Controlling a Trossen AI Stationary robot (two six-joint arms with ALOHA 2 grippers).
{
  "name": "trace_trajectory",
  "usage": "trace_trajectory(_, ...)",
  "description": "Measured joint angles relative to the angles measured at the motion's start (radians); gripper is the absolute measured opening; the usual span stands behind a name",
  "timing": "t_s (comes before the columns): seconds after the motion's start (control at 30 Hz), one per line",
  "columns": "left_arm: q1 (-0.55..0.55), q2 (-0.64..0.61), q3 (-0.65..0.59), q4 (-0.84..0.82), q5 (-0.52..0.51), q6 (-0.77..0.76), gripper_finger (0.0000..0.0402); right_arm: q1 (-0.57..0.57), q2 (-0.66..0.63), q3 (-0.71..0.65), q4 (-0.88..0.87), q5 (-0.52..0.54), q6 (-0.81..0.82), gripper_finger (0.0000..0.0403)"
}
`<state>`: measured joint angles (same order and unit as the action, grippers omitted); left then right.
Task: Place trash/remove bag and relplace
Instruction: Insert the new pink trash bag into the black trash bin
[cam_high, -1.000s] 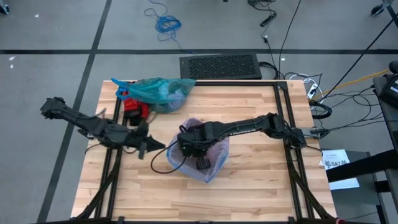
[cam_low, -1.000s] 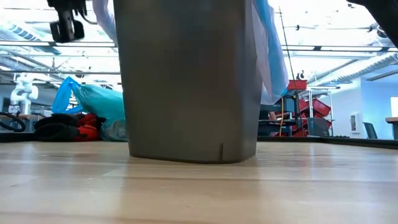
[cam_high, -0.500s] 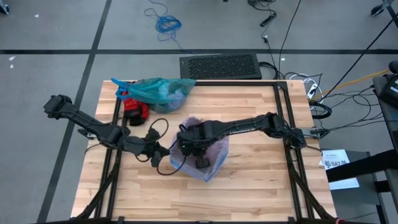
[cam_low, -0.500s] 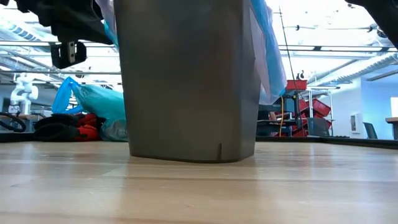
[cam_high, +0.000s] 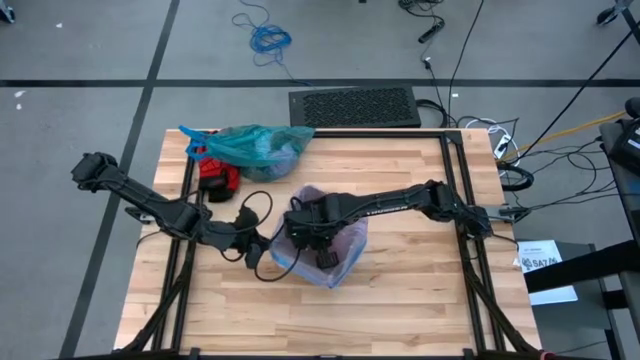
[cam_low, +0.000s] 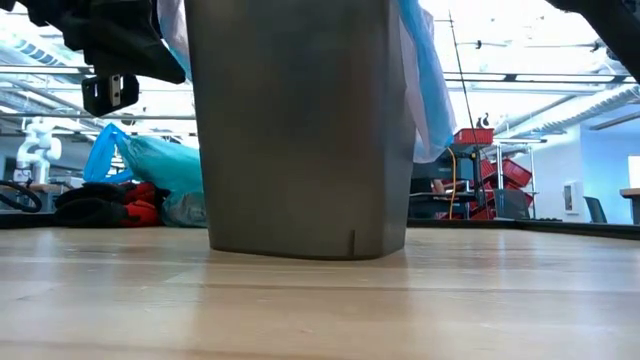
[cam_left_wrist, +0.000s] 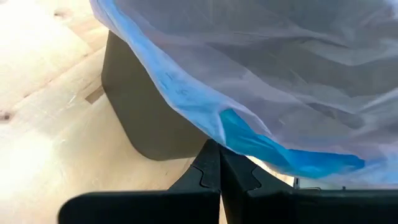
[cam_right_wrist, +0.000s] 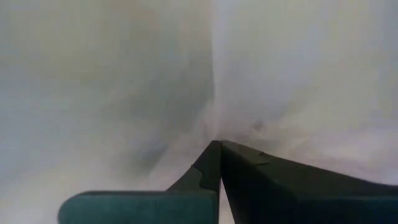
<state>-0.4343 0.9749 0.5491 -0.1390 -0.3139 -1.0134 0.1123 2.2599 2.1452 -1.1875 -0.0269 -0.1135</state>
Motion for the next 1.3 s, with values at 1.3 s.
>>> trace_trajectory(1.3,-0.021,-0.195,0.077,-0.044,-0.117,0.051,0.0,-0.019,-0.089,0.0,-0.014,-0.056,0.073,0.0)
